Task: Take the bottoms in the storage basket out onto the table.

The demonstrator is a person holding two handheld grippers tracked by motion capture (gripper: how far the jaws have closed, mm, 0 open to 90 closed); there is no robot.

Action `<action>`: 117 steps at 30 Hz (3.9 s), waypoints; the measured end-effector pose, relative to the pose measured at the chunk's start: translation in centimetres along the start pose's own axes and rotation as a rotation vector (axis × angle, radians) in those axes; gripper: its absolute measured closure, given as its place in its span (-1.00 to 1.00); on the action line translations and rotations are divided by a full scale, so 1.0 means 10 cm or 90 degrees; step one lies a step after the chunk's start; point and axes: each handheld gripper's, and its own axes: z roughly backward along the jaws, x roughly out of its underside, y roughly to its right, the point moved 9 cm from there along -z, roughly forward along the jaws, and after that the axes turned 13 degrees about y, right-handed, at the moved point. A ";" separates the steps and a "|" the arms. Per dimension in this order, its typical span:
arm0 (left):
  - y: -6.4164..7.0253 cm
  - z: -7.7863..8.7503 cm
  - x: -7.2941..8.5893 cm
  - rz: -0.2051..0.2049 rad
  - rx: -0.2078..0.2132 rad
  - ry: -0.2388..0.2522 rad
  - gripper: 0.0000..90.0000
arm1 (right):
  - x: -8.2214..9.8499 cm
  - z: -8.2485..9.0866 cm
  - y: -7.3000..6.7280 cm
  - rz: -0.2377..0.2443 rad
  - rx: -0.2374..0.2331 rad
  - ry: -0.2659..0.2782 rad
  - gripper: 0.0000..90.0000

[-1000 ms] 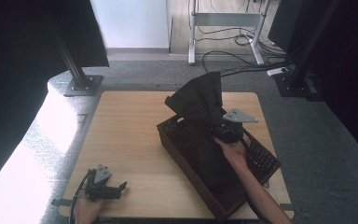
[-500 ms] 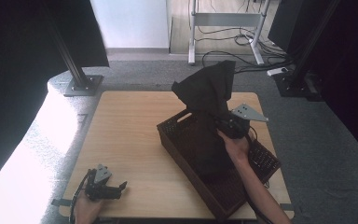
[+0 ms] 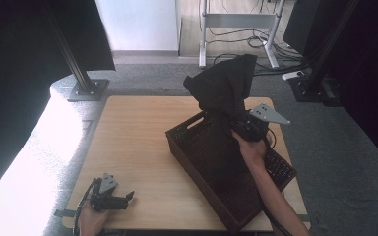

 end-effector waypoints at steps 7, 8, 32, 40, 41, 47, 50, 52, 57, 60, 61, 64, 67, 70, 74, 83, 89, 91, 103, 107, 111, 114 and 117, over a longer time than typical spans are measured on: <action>0.00 0.00 0.00 0.001 0.000 -0.001 -1.00 | -0.17 -0.02 -0.02 -0.001 0.002 0.016 0.43; 0.00 0.00 0.00 0.001 0.000 0.000 -1.00 | -0.17 -0.02 -0.02 -0.001 0.002 0.016 0.43; -0.02 0.02 -0.01 0.003 -0.002 0.007 -1.00 | -0.60 -0.18 -0.21 0.013 -0.017 0.036 0.42; -0.03 0.03 -0.02 0.006 -0.002 0.007 -1.00 | -0.71 -0.27 -0.34 0.005 -0.030 0.043 0.42; -0.03 0.03 -0.02 0.006 -0.002 0.007 -1.00 | -0.71 -0.27 -0.34 0.005 -0.030 0.043 0.42; -0.05 0.04 -0.01 0.009 -0.005 0.009 -1.00 | -0.75 -0.38 -0.50 0.004 -0.047 0.047 0.42; -0.06 0.05 -0.01 0.010 -0.007 0.011 -1.00 | -0.76 -0.43 -0.57 0.004 -0.058 0.046 0.42; -0.07 0.05 -0.01 0.011 -0.007 0.011 -1.00 | -0.76 -0.45 -0.60 0.001 -0.060 0.048 0.42; -0.09 0.07 -0.01 0.015 -0.009 0.011 -1.00 | -0.79 -0.54 -0.75 -0.002 -0.078 0.050 0.42; -0.11 0.08 -0.01 0.018 -0.013 0.014 -1.00 | -0.79 -0.59 -0.84 -0.002 -0.089 0.051 0.42; -0.12 0.09 -0.01 0.018 -0.014 0.015 -1.00 | -0.79 -0.61 -0.88 -0.004 -0.094 0.051 0.42; -0.13 0.10 -0.01 0.023 -0.017 0.018 -1.00 | -0.78 -0.66 -0.97 -0.005 -0.103 0.051 0.42; -0.14 0.11 0.00 0.022 -0.017 0.017 -0.99 | -0.76 -0.74 -1.08 -0.006 -0.117 0.052 0.42; -0.16 0.12 0.00 0.022 -0.020 0.018 -1.00 | -0.75 -0.78 -1.16 -0.009 -0.127 0.053 0.42; -0.17 0.13 0.00 0.023 -0.022 0.018 -1.00 | -0.73 -0.84 -1.25 -0.011 -0.136 0.056 0.42; -0.22 0.16 0.02 0.030 -0.030 0.019 -1.00 | -0.66 -0.96 -1.52 -0.015 -0.170 0.052 0.42; -0.25 0.18 0.03 0.034 -0.036 0.017 -1.00 | -0.61 -1.02 -1.65 -0.022 -0.185 0.051 0.42; -0.27 0.19 0.03 0.036 -0.038 0.019 -0.99 | -0.60 -1.05 -1.72 -0.023 -0.193 0.051 0.42; -0.33 0.24 0.06 0.041 -0.050 0.019 -0.99 | -0.53 -1.17 -2.05 -0.030 -0.229 0.047 0.42; -0.36 0.26 0.07 0.045 -0.056 0.016 -0.99 | -0.49 -1.20 -2.16 -0.035 -0.239 0.048 0.42; -0.39 0.28 0.08 0.048 -0.061 0.019 -0.99 | -0.37 -1.23 -2.26 -0.039 -0.249 0.040 0.42; -0.41 0.30 0.09 0.048 -0.063 0.017 -0.99 | -0.32 -1.24 -2.29 -0.039 -0.255 0.037 0.42; -0.42 0.31 0.09 0.052 -0.067 0.020 -0.99 | -0.23 -1.26 -2.33 -0.041 -0.261 0.031 0.42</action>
